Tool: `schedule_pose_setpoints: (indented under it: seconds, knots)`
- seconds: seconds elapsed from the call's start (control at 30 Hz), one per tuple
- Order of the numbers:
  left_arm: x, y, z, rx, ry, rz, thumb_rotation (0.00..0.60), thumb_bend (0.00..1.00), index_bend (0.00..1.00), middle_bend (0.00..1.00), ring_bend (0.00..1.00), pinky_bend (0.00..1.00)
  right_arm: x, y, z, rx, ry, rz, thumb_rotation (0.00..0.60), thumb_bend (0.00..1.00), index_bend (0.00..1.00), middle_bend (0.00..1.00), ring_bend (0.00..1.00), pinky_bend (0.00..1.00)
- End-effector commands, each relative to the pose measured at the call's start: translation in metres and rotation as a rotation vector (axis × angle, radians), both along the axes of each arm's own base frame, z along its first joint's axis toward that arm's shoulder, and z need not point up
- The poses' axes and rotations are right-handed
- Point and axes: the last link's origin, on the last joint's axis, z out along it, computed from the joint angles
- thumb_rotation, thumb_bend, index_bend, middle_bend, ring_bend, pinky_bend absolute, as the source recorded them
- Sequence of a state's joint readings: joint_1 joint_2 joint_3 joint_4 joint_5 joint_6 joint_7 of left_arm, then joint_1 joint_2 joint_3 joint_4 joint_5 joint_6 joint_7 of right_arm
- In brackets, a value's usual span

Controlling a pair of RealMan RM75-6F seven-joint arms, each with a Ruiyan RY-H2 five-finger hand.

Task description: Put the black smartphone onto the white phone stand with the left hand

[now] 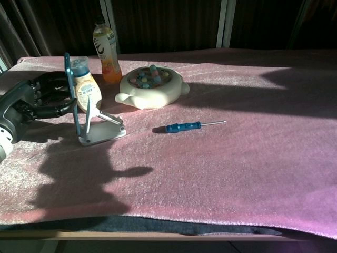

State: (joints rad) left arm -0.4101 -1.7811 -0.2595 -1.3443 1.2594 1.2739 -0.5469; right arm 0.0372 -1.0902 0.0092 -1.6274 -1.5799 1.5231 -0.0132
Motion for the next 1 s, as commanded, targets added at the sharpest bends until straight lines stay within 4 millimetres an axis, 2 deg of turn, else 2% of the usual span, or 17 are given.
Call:
schedule_pose_setpoints:
  seconds: [0.03, 0.67, 1.0]
  knots:
    - [0.0, 0.001, -0.002, 0.0, -0.01, 0.009, 0.6, 0.51, 0.82, 0.94, 0.53, 0.1, 0.0, 0.0, 0.0, 0.0, 0.001, -0.001, 0.6, 0.15, 0.0, 0.0, 0.0, 0.0]
    - [-0.007, 0.001, -0.015, -0.013, -0.02, 0.036, 0.6, 0.49, 0.82, 0.94, 0.53, 0.1, -0.001, 0.0, 0.001, 0.001, 0.0, 0.0, 0.6, 0.15, 0.0, 0.0, 0.0, 0.0]
    - [-0.016, 0.002, -0.023, -0.032, 0.03, 0.029, 0.6, 0.45, 0.77, 0.85, 0.48, 0.07, -0.001, 0.002, 0.002, 0.006, 0.0, 0.001, 0.6, 0.15, 0.0, 0.0, 0.0, 0.0]
